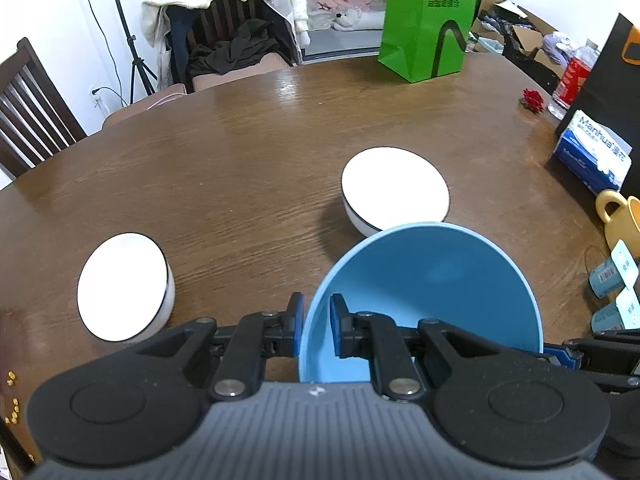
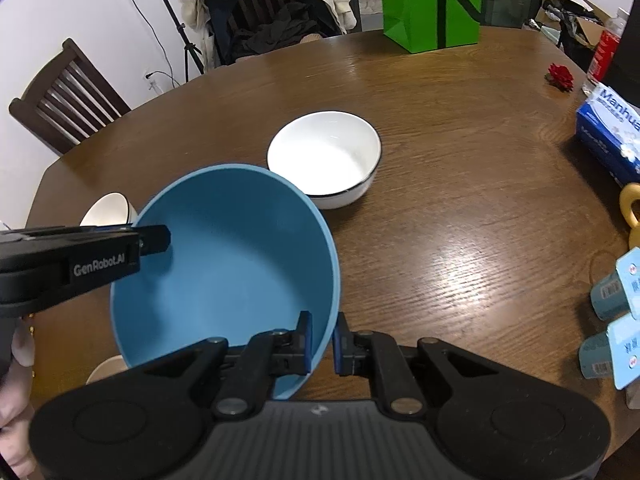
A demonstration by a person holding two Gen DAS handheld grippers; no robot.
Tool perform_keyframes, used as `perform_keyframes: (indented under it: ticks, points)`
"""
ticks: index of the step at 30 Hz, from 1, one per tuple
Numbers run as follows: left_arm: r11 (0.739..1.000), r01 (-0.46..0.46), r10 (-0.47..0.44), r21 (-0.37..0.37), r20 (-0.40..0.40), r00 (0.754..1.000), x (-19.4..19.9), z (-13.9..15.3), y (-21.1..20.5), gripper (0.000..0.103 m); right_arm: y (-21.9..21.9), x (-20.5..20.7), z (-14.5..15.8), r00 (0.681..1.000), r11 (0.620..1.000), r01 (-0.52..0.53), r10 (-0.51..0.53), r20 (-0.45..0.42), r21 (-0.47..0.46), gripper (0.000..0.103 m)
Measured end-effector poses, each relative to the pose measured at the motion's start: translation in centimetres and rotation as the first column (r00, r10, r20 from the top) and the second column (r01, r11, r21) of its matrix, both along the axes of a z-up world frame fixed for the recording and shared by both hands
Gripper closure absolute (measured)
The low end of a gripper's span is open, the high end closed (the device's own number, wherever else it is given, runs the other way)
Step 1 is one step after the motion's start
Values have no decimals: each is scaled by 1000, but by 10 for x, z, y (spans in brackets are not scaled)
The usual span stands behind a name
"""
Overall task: Organize plates and bowls
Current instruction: 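Carry the blue bowl toward the beige plate stack and lower it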
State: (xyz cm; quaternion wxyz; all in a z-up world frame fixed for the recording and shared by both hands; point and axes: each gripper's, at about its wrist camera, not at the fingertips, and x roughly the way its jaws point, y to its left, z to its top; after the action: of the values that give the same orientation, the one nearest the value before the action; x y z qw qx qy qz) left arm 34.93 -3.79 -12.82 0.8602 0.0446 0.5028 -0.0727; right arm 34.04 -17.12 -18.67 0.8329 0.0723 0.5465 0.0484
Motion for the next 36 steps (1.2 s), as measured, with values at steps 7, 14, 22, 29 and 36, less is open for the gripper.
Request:
perform_keyframes:
  ticks: [7, 14, 22, 29, 36]
  points:
    - [1000, 15, -15, -4, 1, 1000, -15, 1, -16, 89, -14, -14, -1, 1000, 1000, 13, -13, -1, 0, 93]
    - [999, 35, -35, -8, -5, 999, -28, -1, -33, 89, -32, -33, -3, 999, 999, 33, -33, 0, -2, 93]
    - [998, 61, -61, -18, -16, 998, -43, -6, -54, 89, -53, -53, -7, 998, 998, 64, -64, -6, -6, 93]
    - [997, 79, -80, -23, -31, 996, -57, -13, -73, 89, -68, -72, -12, 996, 996, 87, -87, -16, -14, 93]
    - [995, 96, -97, -31, -44, 994, -71, -21, -87, 89, -84, -87, -18, 994, 994, 111, -111, -24, -17, 94]
